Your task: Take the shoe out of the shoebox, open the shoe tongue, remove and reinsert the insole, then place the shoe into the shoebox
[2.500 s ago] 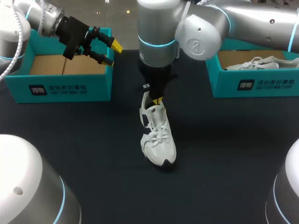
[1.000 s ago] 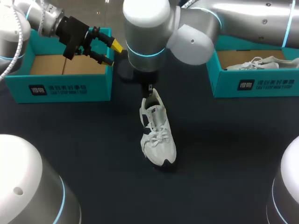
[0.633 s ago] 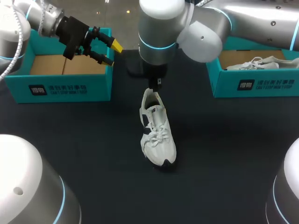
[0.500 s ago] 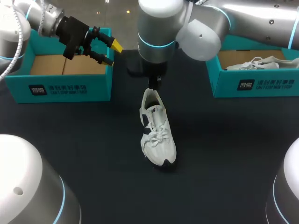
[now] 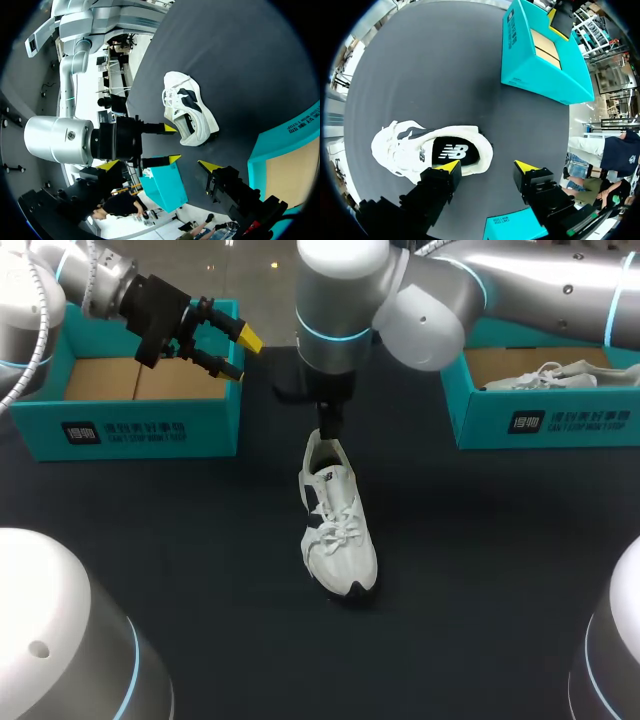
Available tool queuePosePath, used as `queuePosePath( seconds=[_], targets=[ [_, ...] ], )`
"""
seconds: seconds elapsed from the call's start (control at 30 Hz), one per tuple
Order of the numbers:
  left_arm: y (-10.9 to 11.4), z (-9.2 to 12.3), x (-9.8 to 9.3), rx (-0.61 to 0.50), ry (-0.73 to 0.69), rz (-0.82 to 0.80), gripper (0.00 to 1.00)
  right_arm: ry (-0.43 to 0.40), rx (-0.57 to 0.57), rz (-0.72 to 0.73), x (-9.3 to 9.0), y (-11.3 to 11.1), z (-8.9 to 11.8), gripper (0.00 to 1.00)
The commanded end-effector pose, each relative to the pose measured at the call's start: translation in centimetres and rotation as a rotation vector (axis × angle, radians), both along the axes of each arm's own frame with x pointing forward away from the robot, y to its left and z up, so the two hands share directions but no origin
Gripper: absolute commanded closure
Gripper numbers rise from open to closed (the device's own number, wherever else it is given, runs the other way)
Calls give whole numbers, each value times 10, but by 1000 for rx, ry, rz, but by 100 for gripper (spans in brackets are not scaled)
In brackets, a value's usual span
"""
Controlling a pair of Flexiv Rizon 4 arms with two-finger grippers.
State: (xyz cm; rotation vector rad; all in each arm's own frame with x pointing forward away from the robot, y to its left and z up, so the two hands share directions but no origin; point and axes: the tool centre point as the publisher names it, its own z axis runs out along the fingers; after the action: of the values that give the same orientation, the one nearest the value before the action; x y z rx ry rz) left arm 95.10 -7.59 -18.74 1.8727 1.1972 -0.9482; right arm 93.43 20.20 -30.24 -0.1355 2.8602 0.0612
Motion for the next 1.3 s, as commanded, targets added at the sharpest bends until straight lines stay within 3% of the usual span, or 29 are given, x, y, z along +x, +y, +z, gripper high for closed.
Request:
queuePosePath(
  seconds=[0.03,0.33,0.53,0.63,0.83,1.03,1.17,1.3],
  targets=[
    [0,0,0,3,-1,-1,0,5,8,6,7,2,-11,33],
    [0,0,0,3,-1,-1,0,31,-1,58,13,13,-27,32],
    [0,0,0,3,-1,-1,0,52,-16,73,12,14,-38,42],
    [0,0,0,3,-1,-1,0,62,-32,83,12,14,-46,36],
    [0,0,0,3,-1,-1,0,68,-50,86,14,12,-56,36],
    [0,0,0,3,-1,-1,0,88,-72,92,18,9,-65,44],
    [0,0,0,3,-1,-1,0,97,-75,92,17,6,-72,41],
    [0,0,0,3,-1,-1,0,113,-80,92,18,5,-78,45]
  ],
)
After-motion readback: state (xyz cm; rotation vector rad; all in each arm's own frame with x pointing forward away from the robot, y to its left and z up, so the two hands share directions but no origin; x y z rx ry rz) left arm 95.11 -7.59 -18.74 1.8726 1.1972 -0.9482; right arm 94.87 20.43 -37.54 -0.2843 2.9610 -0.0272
